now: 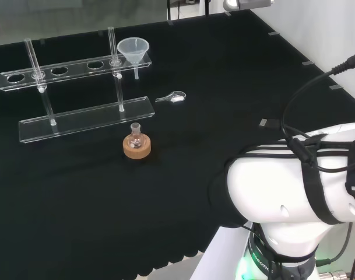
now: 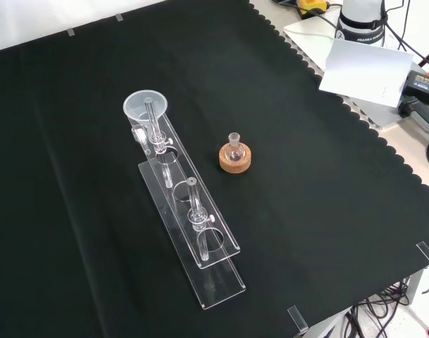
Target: Pick up the funnel from the transparent funnel stand.
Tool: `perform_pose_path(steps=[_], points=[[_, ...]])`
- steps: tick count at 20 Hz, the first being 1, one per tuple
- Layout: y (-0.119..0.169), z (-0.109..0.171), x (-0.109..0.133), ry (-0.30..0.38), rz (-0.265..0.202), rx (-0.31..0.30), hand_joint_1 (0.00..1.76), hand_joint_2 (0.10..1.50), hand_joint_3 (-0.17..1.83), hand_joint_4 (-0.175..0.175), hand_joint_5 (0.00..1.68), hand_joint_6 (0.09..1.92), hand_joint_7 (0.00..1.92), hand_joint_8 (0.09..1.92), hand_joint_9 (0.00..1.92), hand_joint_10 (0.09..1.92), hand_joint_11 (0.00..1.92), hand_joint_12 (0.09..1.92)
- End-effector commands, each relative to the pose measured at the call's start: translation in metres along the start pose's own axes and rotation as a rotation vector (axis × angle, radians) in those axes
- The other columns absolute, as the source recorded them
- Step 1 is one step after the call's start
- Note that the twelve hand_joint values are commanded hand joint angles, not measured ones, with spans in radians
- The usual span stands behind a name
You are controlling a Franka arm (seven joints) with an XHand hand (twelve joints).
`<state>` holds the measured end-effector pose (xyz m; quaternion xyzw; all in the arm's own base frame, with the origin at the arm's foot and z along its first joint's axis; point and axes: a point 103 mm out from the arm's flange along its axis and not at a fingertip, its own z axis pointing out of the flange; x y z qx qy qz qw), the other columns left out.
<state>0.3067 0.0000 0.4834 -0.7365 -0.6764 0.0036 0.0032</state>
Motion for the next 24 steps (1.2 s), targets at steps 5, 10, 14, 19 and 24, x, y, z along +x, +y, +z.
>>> perform_pose_path(steps=[5,10,14,19,24], points=[[0.002,-0.001,-0.012,0.040,0.016,-0.009,0.00,1.17,0.39,0.028,0.13,0.09,0.00,0.18,0.12,0.62,0.11,1.34],[0.007,0.001,-0.021,0.040,0.023,0.003,0.00,1.18,0.39,0.028,0.13,0.09,0.00,0.18,0.12,0.62,0.11,1.34],[0.022,0.007,-0.049,0.041,0.024,0.012,0.00,1.18,0.39,0.027,0.13,0.09,0.00,0.18,0.12,0.62,0.11,1.34],[0.039,0.020,-0.043,0.034,0.027,0.039,0.00,1.18,0.39,0.026,0.14,0.09,0.00,0.18,0.12,0.62,0.11,1.35],[0.065,0.037,-0.051,0.055,0.006,0.080,0.00,1.18,0.38,0.025,0.14,0.09,0.00,0.18,0.12,0.63,0.11,1.35]])
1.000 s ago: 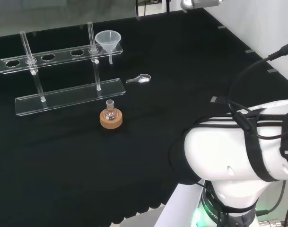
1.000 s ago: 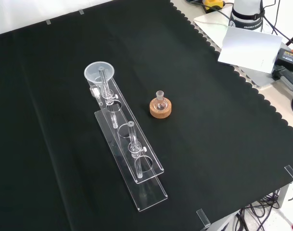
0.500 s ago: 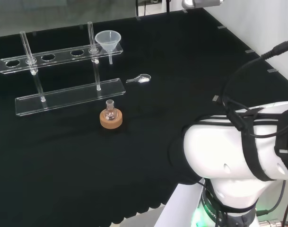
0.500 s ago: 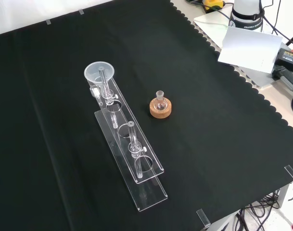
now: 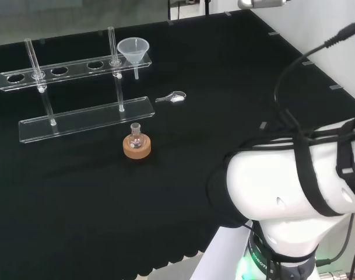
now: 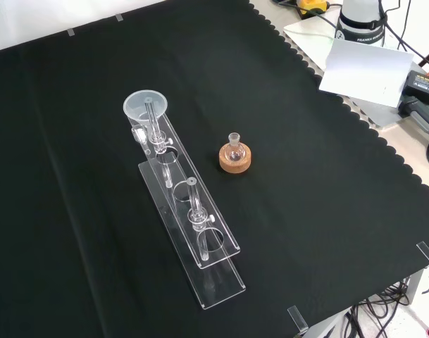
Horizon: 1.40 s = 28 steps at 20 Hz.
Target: Pick up the funnel from the transparent funnel stand.
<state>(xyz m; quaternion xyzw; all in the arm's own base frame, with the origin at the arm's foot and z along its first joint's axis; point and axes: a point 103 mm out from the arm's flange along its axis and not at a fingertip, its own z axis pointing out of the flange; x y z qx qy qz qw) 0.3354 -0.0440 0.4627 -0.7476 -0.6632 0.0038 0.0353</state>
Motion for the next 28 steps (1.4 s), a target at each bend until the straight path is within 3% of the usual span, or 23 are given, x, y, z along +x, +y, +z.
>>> perform_pose_path(steps=[1,7,10,16,21,24,28], points=[[0.041,0.018,-0.012,0.012,-0.031,0.039,0.00,1.18,0.38,0.025,0.14,0.09,0.00,0.18,0.12,0.63,0.11,1.35],[0.086,0.031,-0.003,0.009,-0.071,0.071,0.00,1.17,0.37,0.022,0.14,0.09,0.01,0.20,0.13,0.63,0.09,1.36],[0.104,0.037,0.017,-0.016,-0.083,0.083,0.00,1.16,0.36,0.017,0.14,0.09,0.02,0.22,0.13,0.64,0.08,1.37],[0.123,0.051,0.051,-0.030,-0.113,0.096,0.05,1.13,0.33,-0.001,0.20,0.09,0.03,0.26,0.13,0.65,0.06,1.38],[0.135,0.065,0.083,-0.087,-0.132,0.116,0.12,1.09,0.30,-0.004,0.21,0.09,0.02,0.36,0.15,0.67,0.05,1.38],[0.142,0.074,0.097,-0.124,-0.145,0.132,0.18,1.06,0.28,-0.010,0.22,0.09,0.03,0.44,0.17,0.69,0.05,1.39],[0.152,0.088,0.108,-0.124,-0.158,0.172,0.28,1.02,0.26,-0.025,0.26,0.09,0.04,0.48,0.18,0.70,0.05,1.39]])
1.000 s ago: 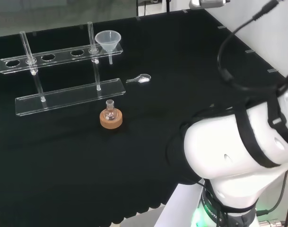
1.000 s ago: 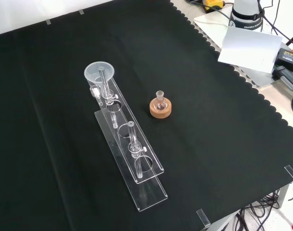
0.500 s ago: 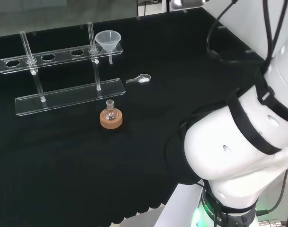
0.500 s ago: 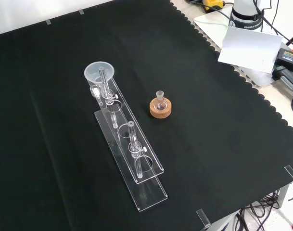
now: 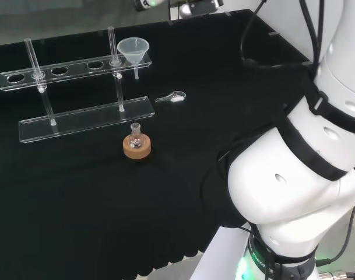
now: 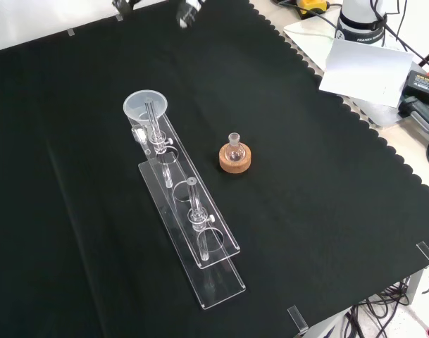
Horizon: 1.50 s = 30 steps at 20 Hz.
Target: Pick up the funnel from the transparent funnel stand.
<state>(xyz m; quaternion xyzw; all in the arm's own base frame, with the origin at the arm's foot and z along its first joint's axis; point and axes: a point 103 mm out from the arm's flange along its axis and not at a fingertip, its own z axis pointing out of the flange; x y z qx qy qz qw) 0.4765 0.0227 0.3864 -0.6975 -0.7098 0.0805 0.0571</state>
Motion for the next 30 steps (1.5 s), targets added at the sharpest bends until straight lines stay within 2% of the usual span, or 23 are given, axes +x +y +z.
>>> perform_pose_path(steps=[1,7,8,10,12,14,21,30], points=[[0.024,0.012,0.030,-0.039,-0.031,0.041,0.30,1.00,0.25,-0.027,0.27,0.09,0.05,0.48,0.18,0.70,0.05,1.39],[0.038,0.025,0.042,-0.097,-0.029,0.087,0.45,0.91,0.23,-0.029,0.28,0.09,0.10,0.58,0.29,0.71,0.09,1.40],[0.040,0.027,0.047,-0.108,-0.017,0.098,0.47,0.89,0.22,-0.029,0.28,0.09,0.11,0.59,0.30,0.71,0.10,1.40],[0.043,0.029,0.049,-0.137,-0.003,0.119,0.51,0.86,0.21,-0.026,0.28,0.09,0.11,0.60,0.29,0.71,0.11,1.40],[0.048,0.032,0.053,-0.169,0.001,0.169,0.54,0.83,0.20,-0.017,0.27,0.09,0.09,0.61,0.27,0.71,0.11,1.40],[0.051,0.035,0.059,-0.202,0.003,0.181,0.56,0.80,0.21,-0.005,0.24,0.09,0.04,0.61,0.22,0.73,0.09,1.41],[0.065,0.046,0.073,-0.269,0.001,0.223,0.58,0.74,0.23,0.000,0.10,0.09,0.00,0.46,0.14,0.77,0.08,1.43],[0.083,0.060,0.066,-0.267,0.014,0.274,0.60,0.70,0.24,-0.008,0.04,0.09,0.00,0.35,0.10,0.79,0.10,1.44]])
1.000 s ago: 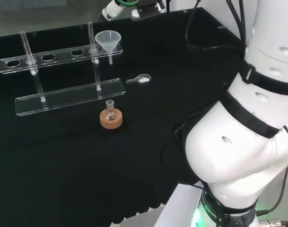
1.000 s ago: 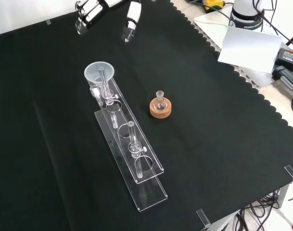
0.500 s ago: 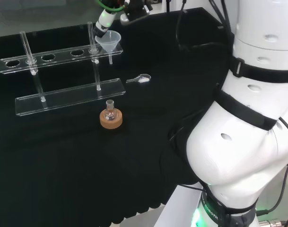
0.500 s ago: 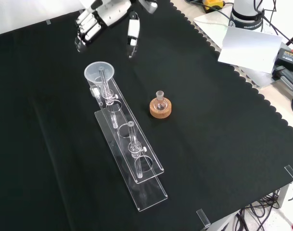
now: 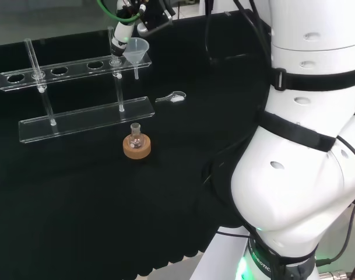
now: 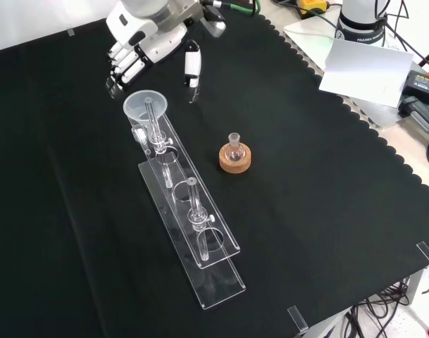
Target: Pick up the funnel from the transparent funnel stand.
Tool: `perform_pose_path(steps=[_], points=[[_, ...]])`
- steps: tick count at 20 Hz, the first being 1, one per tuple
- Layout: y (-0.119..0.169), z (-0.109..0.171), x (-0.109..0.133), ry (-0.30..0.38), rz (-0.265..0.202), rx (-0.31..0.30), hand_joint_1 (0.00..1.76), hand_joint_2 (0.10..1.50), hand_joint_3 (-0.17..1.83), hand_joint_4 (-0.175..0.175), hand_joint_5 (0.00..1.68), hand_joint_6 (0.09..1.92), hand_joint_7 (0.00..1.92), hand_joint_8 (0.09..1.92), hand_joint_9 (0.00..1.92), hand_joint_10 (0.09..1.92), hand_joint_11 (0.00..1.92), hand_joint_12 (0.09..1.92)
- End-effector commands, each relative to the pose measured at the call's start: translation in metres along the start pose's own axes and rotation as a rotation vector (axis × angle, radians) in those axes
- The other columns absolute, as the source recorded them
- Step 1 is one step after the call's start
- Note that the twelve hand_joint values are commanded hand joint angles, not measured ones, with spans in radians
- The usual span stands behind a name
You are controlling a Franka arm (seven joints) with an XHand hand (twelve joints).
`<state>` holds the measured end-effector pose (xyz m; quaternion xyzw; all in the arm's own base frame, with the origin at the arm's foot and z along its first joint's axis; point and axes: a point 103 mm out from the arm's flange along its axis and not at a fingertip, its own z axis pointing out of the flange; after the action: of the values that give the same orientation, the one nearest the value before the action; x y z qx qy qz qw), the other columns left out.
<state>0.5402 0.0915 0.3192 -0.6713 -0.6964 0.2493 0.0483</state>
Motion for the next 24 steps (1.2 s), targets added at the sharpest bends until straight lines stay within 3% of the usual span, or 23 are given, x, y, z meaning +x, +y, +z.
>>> perform_pose_path(steps=[1,11,15,16,18,24], points=[[0.011,0.010,-0.003,-0.006,0.002,0.042,0.60,0.70,0.24,-0.009,0.03,0.09,0.00,0.34,0.10,0.79,0.11,1.44],[0.023,0.018,-0.001,-0.003,-0.030,0.055,0.60,0.69,0.24,-0.023,0.04,0.09,0.00,0.32,0.13,0.80,0.16,1.42],[0.026,0.021,0.001,-0.004,-0.030,0.064,0.60,0.68,0.26,-0.033,0.07,0.09,0.00,0.43,0.21,0.75,0.18,1.41],[0.026,0.014,0.017,-0.022,-0.021,0.066,0.60,0.68,0.26,-0.034,0.07,0.09,0.00,0.45,0.22,0.74,0.19,1.40],[0.027,0.011,0.024,-0.015,-0.027,0.066,0.60,0.68,0.27,-0.036,0.08,0.09,0.00,0.47,0.24,0.73,0.20,1.40],[0.032,0.028,-0.004,0.004,-0.039,0.093,0.60,0.68,0.28,-0.037,0.09,0.09,0.00,0.48,0.21,0.71,0.18,1.39]])
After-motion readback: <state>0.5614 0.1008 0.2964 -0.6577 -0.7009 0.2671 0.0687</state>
